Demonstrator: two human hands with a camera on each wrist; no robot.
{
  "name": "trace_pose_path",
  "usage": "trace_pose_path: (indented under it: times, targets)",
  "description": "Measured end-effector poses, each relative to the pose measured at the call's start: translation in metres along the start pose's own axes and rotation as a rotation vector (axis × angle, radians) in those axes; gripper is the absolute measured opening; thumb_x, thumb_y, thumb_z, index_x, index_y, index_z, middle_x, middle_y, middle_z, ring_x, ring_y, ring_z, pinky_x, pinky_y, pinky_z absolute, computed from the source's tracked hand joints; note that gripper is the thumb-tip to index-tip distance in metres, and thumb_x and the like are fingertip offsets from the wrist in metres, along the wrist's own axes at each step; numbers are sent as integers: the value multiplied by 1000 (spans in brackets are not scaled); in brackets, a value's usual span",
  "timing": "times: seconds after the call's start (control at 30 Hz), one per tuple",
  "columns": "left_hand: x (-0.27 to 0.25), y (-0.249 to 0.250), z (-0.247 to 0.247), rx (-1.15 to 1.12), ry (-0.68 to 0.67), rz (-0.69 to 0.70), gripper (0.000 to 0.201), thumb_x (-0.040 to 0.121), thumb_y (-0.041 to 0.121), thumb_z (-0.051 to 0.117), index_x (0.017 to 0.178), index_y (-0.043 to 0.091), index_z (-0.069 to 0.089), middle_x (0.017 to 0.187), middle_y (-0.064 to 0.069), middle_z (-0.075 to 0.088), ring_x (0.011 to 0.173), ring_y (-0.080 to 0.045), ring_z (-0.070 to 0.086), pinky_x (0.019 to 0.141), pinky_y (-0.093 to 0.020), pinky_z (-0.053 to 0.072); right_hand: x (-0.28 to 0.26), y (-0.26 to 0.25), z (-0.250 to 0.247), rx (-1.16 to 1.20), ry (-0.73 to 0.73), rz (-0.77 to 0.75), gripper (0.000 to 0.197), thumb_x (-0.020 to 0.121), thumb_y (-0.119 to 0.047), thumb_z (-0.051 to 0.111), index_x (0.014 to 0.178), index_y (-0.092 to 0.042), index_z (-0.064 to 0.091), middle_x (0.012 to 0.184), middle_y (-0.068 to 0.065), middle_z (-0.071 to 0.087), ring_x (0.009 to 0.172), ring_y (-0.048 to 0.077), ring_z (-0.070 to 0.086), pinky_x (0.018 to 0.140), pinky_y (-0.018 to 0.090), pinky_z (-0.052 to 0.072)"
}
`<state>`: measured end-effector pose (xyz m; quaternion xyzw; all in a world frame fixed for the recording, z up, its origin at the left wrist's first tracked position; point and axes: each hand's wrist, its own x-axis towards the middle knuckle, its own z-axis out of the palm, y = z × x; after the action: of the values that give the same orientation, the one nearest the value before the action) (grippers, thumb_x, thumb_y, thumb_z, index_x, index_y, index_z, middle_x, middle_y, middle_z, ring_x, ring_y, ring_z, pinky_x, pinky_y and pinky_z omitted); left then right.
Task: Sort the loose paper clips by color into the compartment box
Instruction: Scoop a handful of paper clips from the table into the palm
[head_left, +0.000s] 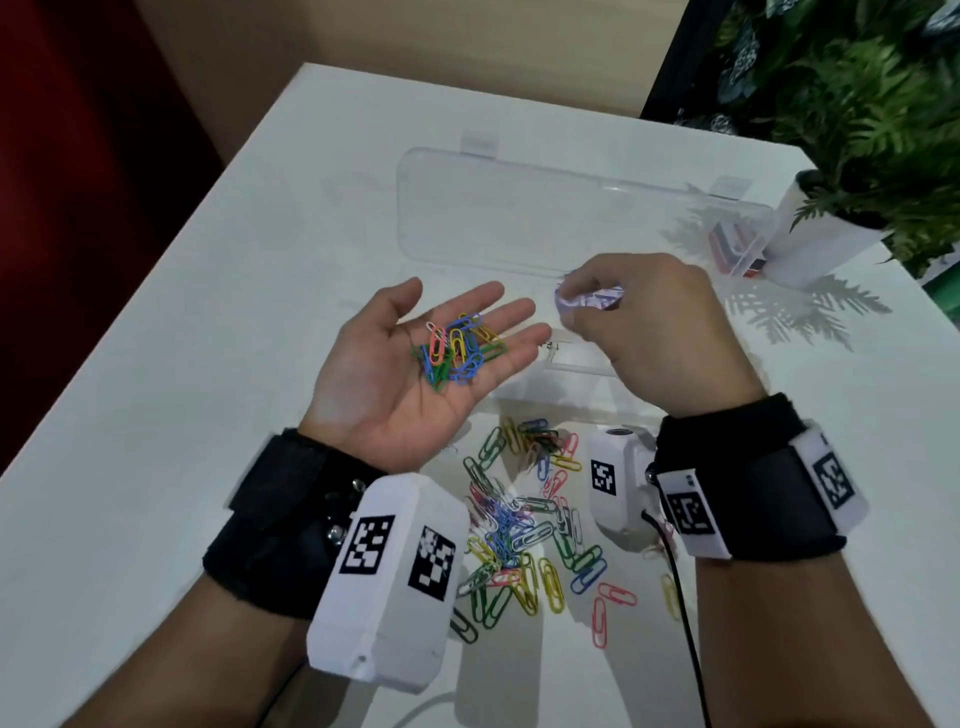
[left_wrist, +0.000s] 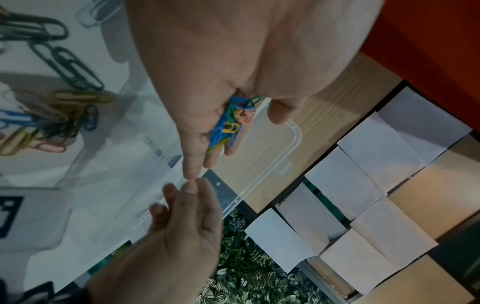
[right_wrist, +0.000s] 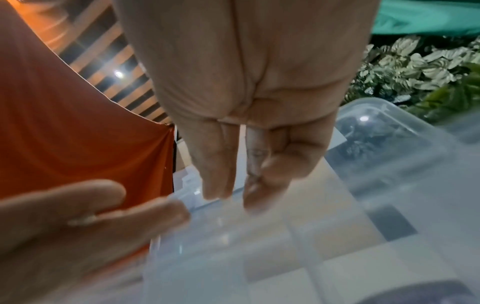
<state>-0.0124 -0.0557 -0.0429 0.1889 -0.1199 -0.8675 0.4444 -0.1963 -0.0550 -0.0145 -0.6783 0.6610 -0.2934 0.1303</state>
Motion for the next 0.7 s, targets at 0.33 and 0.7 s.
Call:
trace_pose_path:
  times: [0.33,0.7]
  targets:
    - [1,-7,1,-67,-36,-48,61,86,26,37,129,-15,46,130,-30,50,104,-35,58,80,-44,55,-11,-34,6,9,-263,-209,12,77,-24,72,88,-28,73,79,-8,62,72,1,53,68,18,40]
    - [2,-14,1,-54,-47,-80,46,93,25,33,114,-13,50,96,-26,67,83,-32,70,87,-58,47,-8,-33,15,-67,-175,-196,4,81,-21,66,78,-23,68,78,-5,59,67,3,50,64,25,38]
